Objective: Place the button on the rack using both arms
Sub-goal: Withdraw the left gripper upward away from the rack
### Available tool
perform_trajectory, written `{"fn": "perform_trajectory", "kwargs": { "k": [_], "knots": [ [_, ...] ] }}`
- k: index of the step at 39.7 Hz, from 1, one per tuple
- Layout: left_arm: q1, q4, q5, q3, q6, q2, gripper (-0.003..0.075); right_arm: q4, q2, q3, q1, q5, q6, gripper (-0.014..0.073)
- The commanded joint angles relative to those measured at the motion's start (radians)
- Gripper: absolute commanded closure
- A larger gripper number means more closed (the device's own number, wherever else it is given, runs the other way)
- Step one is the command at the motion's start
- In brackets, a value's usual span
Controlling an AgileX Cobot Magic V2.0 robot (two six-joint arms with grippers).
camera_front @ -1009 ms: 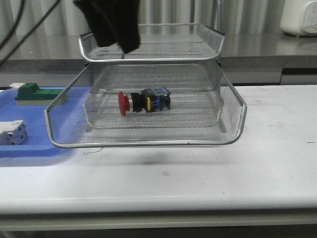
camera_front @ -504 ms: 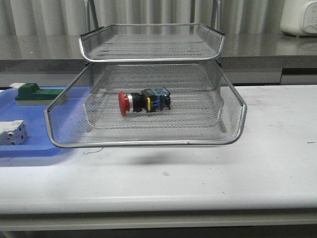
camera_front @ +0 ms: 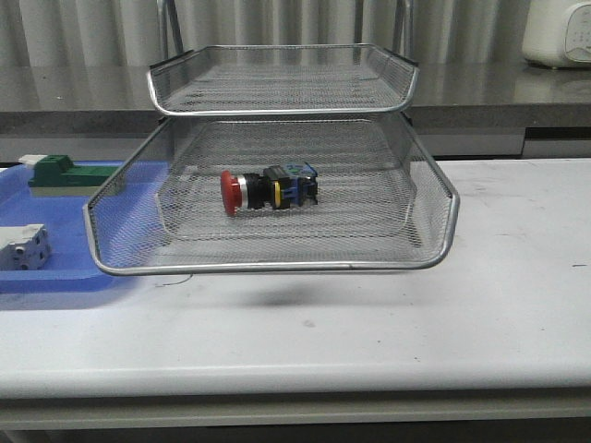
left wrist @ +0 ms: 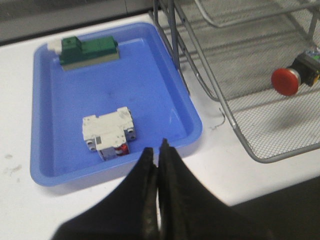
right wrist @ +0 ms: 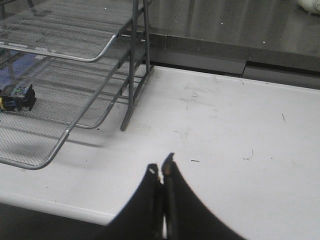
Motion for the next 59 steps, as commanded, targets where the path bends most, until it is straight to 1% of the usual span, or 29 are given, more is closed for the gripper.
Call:
{"fn": "perform_trajectory", "kwargs": {
  "k": [1,6,9,14,52,59],
  "knots": [
    [0.002,-0.026,-0.135,0.035,-0.011,-0.128,0.0739,0.001,0.011,-0.025,0.002,-0.081,-0.003,0.0704],
    [0.002,-0.034,-0.194,0.09,-0.011,-0.293,0.0739,0.001,0.011,-0.025,0.002,-0.081,-0.003,0.0704],
    [0.002,-0.034,-0.194,0.118,-0.011,-0.374,0.0739,0.001,0.011,-0.025,0.002,-0.081,-0.003,0.0704],
    [0.002,-0.034,-0.184,0.144,-0.011,-0.443,0.0739,0.001,0.011,-0.025,0.002,-0.081,-0.003,0.0704],
    [0.002,-0.034,-0.184,0.147,-0.011,-0.453,0.0739,0.006,0.011,-0.025,0.002,-0.083,-0.003,0.0704],
    [0.002,-0.034,-0.184,0.147,-0.011,-0.453,0.0739,0.028,0.029,-0.025,0.002,-0.171,-0.004,0.0704]
  ]
}}
